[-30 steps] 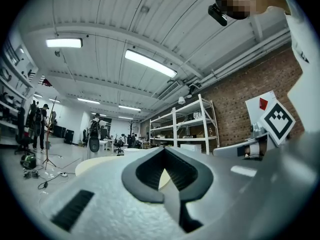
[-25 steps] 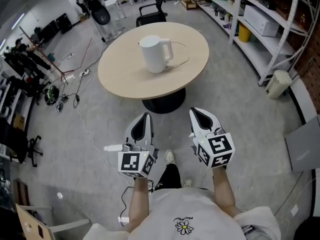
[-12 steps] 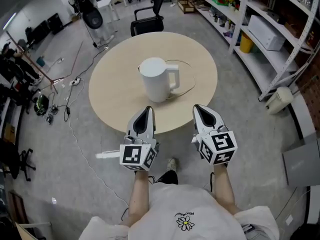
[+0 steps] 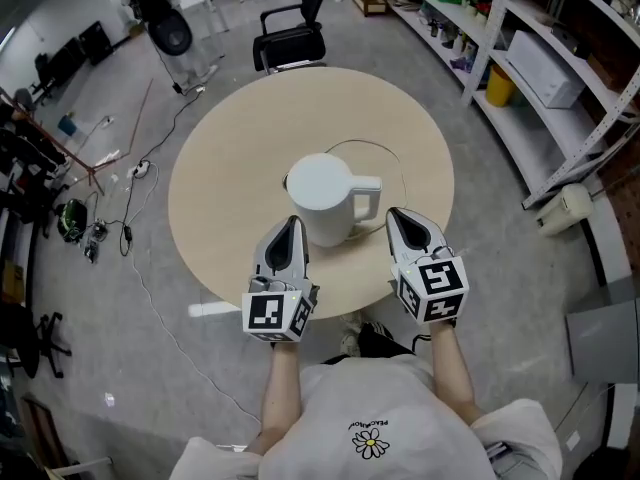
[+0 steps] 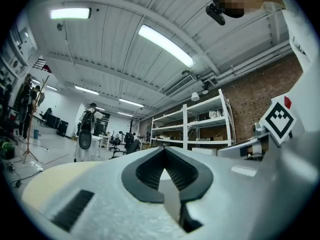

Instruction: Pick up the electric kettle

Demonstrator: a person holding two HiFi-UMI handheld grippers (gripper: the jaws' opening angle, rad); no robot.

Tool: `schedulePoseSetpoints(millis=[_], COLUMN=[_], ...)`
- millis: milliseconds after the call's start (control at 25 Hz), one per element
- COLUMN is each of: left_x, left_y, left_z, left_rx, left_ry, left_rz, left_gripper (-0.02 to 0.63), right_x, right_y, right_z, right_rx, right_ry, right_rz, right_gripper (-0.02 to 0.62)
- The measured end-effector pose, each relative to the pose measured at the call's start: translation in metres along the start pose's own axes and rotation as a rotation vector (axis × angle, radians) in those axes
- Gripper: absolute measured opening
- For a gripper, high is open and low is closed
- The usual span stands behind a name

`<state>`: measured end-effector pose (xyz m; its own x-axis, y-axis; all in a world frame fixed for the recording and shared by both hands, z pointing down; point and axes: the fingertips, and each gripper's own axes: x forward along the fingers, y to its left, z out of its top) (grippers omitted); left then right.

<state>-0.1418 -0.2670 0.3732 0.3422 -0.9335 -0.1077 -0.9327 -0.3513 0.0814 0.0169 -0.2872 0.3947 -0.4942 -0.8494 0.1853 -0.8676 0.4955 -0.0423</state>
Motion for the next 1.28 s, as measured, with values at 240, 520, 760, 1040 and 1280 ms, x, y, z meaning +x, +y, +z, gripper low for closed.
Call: schedulePoseSetpoints(millis=[240, 520, 760, 1040, 1280], left_x=[0.024, 0.045, 0.062, 0.076, 0.081], left_y=[0.010, 0.021, 0.013, 0.025, 0.025], left_z=[-0.033, -0.096, -0.125, -0.136, -0.139], left_rx=[0.038, -0.032, -0.030, -0.046, -0.051], left_ry=[-0.001, 0.101, 0.173, 0.196, 0.177], left_rz=[-0.001, -0.051, -0.102, -0.092, -0.111], left_gripper=[0.066, 0.385, 0.454, 0.475, 0.501], right_x=[0.050, 0.096, 0.122, 0.149, 0.156], right_y=[-0.021, -0.032, -0.039, -0.037, -0.040], right_z=[-0.028, -0.089, -0.118, -0.139, -0.157], right_rx=[-0.050, -0.067, -0.039, -0.032, -0.063], right_ry=[0.096, 0.238, 0.282, 0.330, 0.355], right_rz=[0.014, 0.026, -0.003, -0.043, -0.057], right_gripper=[0.082, 0.162, 0.173, 0.149, 0.133])
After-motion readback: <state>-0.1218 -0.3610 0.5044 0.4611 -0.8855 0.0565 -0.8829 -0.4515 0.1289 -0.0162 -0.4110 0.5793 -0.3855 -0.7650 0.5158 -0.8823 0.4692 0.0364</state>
